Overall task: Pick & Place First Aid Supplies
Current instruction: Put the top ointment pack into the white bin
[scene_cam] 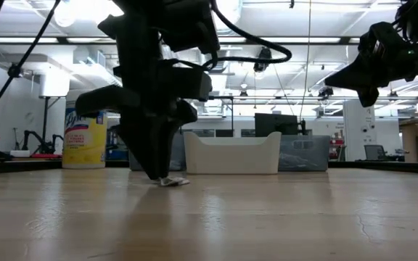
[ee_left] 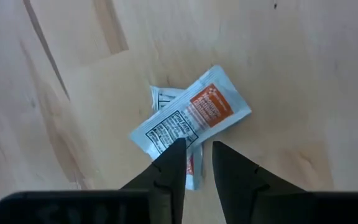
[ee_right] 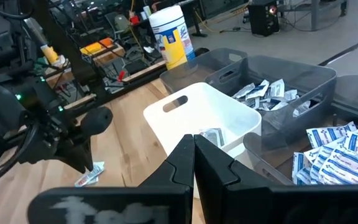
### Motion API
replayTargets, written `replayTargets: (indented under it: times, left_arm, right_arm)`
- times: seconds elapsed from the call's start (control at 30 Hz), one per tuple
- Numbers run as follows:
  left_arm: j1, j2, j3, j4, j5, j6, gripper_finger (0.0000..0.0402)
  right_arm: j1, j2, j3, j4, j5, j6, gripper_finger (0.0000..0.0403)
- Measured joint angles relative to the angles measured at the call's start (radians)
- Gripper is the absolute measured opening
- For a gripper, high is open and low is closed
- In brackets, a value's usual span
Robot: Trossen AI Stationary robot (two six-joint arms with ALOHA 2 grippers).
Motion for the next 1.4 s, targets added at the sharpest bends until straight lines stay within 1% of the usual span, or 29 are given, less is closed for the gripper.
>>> replayTargets:
  times: [0.17,0.4,0.5,0.57,0.73,0.8,0.97,1.17,1.3,1.4]
  left_arm:
    - [0.0,0.021,0.001,0.012,-0.005,0.037,0.0083]
    - [0.0,0.041,0.003,0.023,-0.008,0.032,0.0083]
    - [0.0,0.041,0.003,0.024,-0.008,0.001,0.0077]
    - [-0.001,0.04,0.003,0.024,-0.007,-0.026,0.0066]
    - [-0.001,0.041,0.025,0.062,0.006,-0.082,0.0016]
    - [0.0,0.041,0.032,0.056,0.009,-0.1,0.0005]
    - [0.002,0.04,0.051,0.061,0.016,-0.16,0.0001]
    - [0.003,0.034,0.102,0.056,0.071,-0.271,0.0]
    - [0.005,0.017,0.153,0.065,0.074,-0.303,0.0]
    - [0.009,0.003,0.19,0.078,0.056,-0.304,0.0]
  right_arm:
    - [0.0,0.011,0.0,0.0,0.0,0.0,0.0008]
    - [0.0,0.018,0.0,0.0,0.0,0.0,0.0008]
    - [0.0,0.018,0.0,0.0,0.0,0.0,0.0008]
    - [0.0,0.018,0.0,0.0,0.0,0.0,0.0008]
    - [0.0,0.027,0.0,0.0,0.0,0.0,0.0008]
    - [0.0,0.033,0.0,0.0,0.0,0.0,0.0008]
    - [0.0,0.05,0.0,0.003,0.0,0.0,0.0008]
    - [0.0,0.07,0.0,0.005,0.0,0.0,0.0008]
    - [0.0,0.075,0.0,0.006,0.0,0.0,0.0008]
    - [0.0,0.077,0.0,0.005,0.0,0.0,0.0008]
